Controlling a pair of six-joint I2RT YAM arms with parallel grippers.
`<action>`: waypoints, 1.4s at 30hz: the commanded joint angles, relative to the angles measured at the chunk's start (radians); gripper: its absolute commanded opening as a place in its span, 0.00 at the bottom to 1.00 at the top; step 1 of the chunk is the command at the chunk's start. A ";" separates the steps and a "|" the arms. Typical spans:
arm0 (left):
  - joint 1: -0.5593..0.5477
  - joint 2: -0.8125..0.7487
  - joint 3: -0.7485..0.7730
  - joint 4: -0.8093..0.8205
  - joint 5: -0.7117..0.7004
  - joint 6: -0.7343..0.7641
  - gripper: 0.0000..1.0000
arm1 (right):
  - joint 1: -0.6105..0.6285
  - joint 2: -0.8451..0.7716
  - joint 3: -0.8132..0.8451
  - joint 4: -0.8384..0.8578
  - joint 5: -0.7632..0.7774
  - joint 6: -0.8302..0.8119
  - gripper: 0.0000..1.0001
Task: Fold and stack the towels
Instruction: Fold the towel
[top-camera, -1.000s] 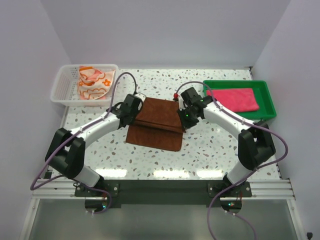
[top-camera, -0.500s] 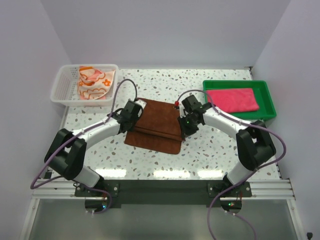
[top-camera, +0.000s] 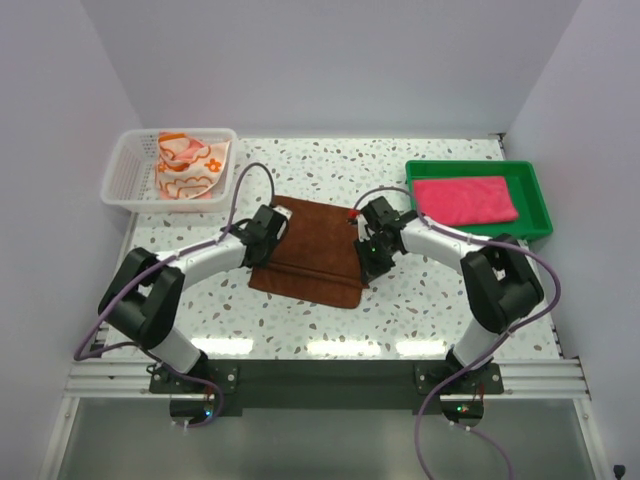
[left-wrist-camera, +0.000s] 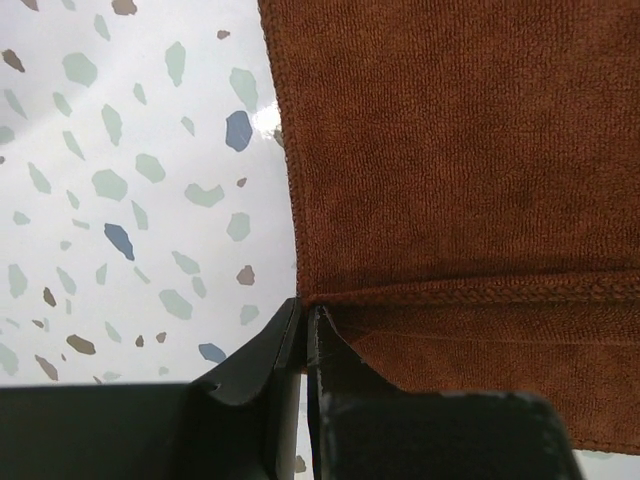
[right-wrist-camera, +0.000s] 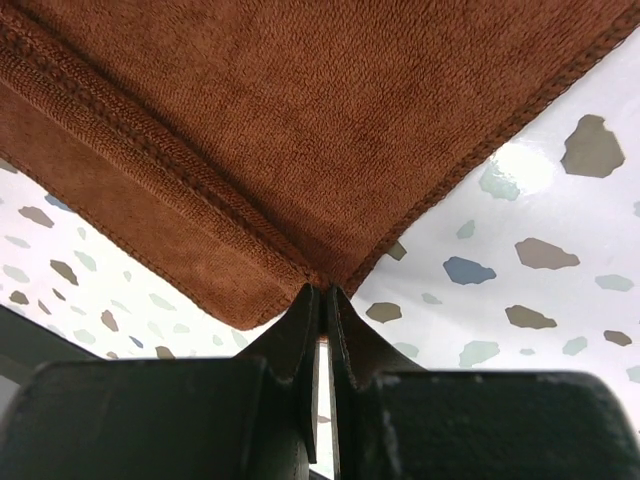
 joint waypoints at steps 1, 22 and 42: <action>0.028 -0.033 0.060 -0.087 -0.211 0.003 0.10 | -0.015 -0.044 0.038 -0.167 0.133 -0.014 0.00; 0.027 -0.059 0.074 -0.110 -0.219 -0.019 0.15 | 0.040 -0.104 -0.026 -0.151 0.055 0.032 0.00; 0.028 -0.064 0.041 -0.161 -0.147 -0.099 0.21 | 0.071 -0.037 -0.064 -0.111 0.027 0.032 0.06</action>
